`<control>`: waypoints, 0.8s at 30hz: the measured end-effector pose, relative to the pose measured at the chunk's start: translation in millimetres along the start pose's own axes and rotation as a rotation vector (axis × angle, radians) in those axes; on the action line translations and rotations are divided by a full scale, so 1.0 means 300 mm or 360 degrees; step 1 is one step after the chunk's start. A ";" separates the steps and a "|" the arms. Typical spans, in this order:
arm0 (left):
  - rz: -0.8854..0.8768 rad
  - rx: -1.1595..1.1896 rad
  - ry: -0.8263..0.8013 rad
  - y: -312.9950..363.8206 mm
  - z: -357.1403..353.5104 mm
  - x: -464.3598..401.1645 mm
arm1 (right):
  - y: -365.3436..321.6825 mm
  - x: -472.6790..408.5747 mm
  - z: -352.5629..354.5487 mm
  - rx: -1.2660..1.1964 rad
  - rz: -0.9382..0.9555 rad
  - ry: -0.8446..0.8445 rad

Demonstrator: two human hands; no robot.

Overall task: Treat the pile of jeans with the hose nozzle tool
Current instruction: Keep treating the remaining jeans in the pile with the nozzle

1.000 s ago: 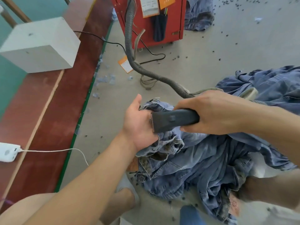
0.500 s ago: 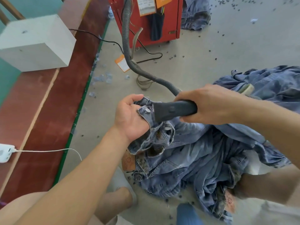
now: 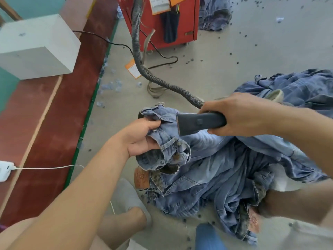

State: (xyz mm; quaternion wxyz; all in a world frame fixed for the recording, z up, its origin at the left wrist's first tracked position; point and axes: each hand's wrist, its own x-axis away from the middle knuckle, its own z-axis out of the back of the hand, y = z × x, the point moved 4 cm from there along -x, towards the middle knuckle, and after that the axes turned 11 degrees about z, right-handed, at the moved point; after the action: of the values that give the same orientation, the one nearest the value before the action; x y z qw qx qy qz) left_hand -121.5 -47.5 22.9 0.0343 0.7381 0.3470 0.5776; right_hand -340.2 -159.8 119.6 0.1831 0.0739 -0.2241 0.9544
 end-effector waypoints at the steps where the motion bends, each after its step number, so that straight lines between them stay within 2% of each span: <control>1: 0.0011 0.0021 -0.0025 0.001 -0.004 -0.002 | -0.015 -0.009 -0.017 0.0014 0.0020 -0.0043; 3: 0.0038 0.0001 -0.0045 0.005 -0.013 -0.004 | -0.050 -0.034 -0.044 0.0001 0.0081 -0.0046; 6: 0.0001 0.0087 -0.0080 0.009 -0.012 -0.008 | -0.083 -0.069 -0.040 -0.0181 0.0137 0.0157; 8: -0.0041 0.0188 -0.0075 0.004 0.004 -0.005 | -0.063 -0.076 -0.011 -0.0312 0.0102 0.0323; 11: -0.0056 0.0164 -0.0068 -0.022 0.027 -0.012 | 0.008 -0.063 0.038 -0.0303 0.0003 0.0462; 16: -0.0066 0.0024 0.0114 -0.009 0.085 -0.015 | 0.111 -0.020 0.054 -0.0151 -0.0116 0.0333; 19: -0.0138 0.0156 0.0201 0.028 0.142 -0.010 | 0.132 -0.002 0.027 0.0003 -0.0108 0.0167; 21: -0.0216 0.0296 0.0342 0.033 0.161 -0.024 | 0.135 0.006 -0.006 0.0068 -0.0085 0.0093; 24: -0.0159 0.0158 0.0598 -0.020 0.147 -0.061 | 0.131 0.002 -0.055 0.0130 -0.0026 0.0002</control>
State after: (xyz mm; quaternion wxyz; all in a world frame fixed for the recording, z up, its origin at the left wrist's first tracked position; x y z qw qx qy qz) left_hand -87.5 -37.8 -9.7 -0.0388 0.6001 0.4115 0.6849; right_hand -356.9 -184.9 89.4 0.1877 0.0825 -0.1843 0.9612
